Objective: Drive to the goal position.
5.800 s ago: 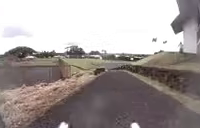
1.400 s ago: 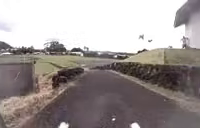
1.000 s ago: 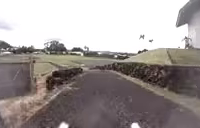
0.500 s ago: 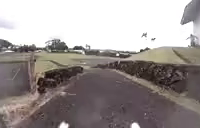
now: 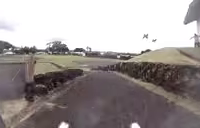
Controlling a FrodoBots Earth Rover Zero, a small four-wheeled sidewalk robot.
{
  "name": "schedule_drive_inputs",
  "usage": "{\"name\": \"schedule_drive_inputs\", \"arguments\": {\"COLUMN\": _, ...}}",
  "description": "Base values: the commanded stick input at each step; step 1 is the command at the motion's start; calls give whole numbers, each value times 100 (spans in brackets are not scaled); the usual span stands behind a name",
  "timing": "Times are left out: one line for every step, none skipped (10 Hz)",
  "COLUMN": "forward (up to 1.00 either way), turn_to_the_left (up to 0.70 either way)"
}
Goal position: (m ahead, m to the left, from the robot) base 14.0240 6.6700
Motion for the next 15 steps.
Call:
{"name": "schedule_drive_inputs", "arguments": {"forward": 85, "turn_to_the_left": 0}}
{"name": "schedule_drive_inputs", "arguments": {"forward": 85, "turn_to_the_left": 0}}
{"name": "schedule_drive_inputs", "arguments": {"forward": 85, "turn_to_the_left": 0}}
{"name": "schedule_drive_inputs", "arguments": {"forward": 85, "turn_to_the_left": 0}}
{"name": "schedule_drive_inputs", "arguments": {"forward": 85, "turn_to_the_left": 0}}
{"name": "schedule_drive_inputs", "arguments": {"forward": 85, "turn_to_the_left": 0}}
{"name": "schedule_drive_inputs", "arguments": {"forward": 85, "turn_to_the_left": 0}}
{"name": "schedule_drive_inputs", "arguments": {"forward": 85, "turn_to_the_left": 0}}
{"name": "schedule_drive_inputs", "arguments": {"forward": 85, "turn_to_the_left": 0}}
{"name": "schedule_drive_inputs", "arguments": {"forward": 85, "turn_to_the_left": 0}}
{"name": "schedule_drive_inputs", "arguments": {"forward": 85, "turn_to_the_left": 0}}
{"name": "schedule_drive_inputs", "arguments": {"forward": 85, "turn_to_the_left": 0}}
{"name": "schedule_drive_inputs", "arguments": {"forward": 85, "turn_to_the_left": 0}}
{"name": "schedule_drive_inputs", "arguments": {"forward": 85, "turn_to_the_left": 0}}
{"name": "schedule_drive_inputs", "arguments": {"forward": 85, "turn_to_the_left": 0}}
